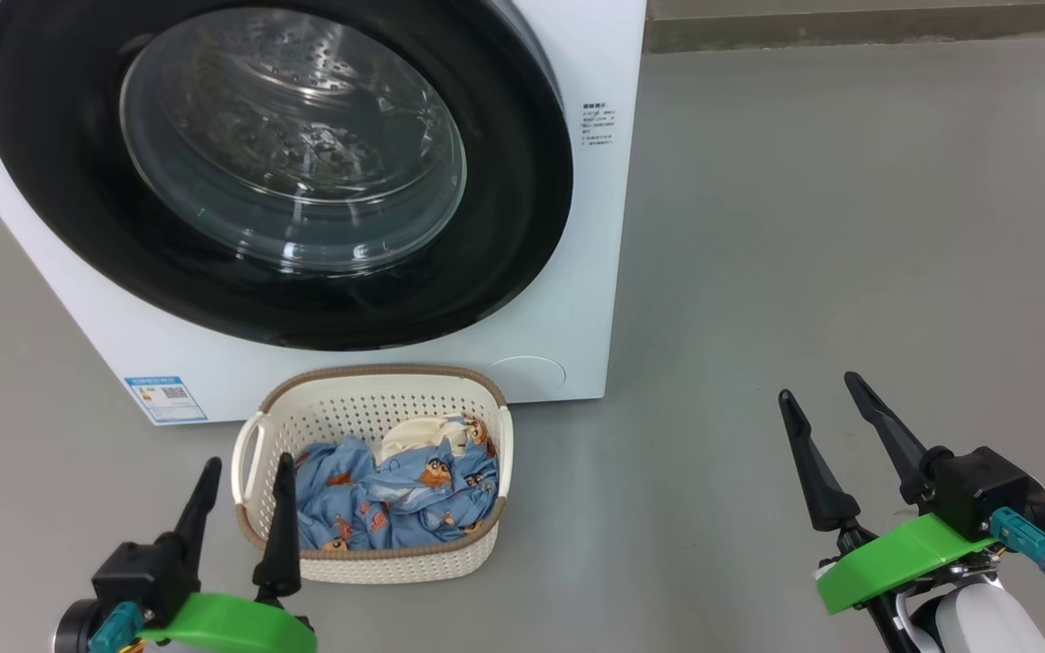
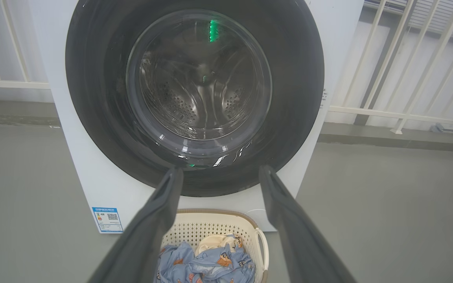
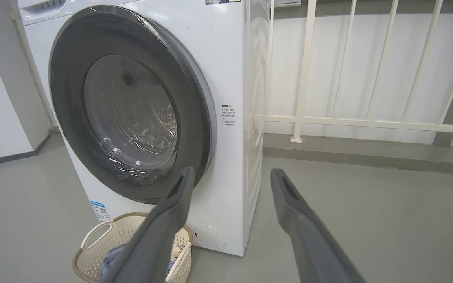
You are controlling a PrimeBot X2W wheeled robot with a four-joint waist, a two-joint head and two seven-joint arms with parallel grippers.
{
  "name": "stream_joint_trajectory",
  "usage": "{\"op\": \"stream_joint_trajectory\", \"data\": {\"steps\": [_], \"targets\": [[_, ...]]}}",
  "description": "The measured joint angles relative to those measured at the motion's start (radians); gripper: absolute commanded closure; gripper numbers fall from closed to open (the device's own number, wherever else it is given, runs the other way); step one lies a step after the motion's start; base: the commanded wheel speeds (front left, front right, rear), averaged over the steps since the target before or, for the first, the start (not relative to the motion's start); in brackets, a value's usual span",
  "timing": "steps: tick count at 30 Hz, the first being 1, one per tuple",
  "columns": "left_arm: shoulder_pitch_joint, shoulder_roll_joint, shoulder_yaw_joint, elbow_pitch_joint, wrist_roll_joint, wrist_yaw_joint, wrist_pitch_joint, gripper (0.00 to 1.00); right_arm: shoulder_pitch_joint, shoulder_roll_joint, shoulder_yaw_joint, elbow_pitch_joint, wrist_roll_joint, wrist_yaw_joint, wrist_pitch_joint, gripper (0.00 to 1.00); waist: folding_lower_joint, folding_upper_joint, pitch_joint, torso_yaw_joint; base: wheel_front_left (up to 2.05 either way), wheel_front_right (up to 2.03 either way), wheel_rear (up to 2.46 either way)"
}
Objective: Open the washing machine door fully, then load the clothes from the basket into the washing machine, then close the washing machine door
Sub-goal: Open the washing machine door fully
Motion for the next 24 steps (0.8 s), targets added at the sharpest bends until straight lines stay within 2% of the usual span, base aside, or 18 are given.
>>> {"op": "stream_joint_trajectory", "data": {"steps": [24], "targets": [[0.000, 0.001, -0.001, 0.001, -0.010, 0.002, 0.000, 0.00, 0.000, -0.002, 0.003, 0.003, 0.000, 0.000, 0.000, 0.00, 0.0000, 0.0000, 0.000, 0.006, 0.00, 0.00, 0.00]]}}
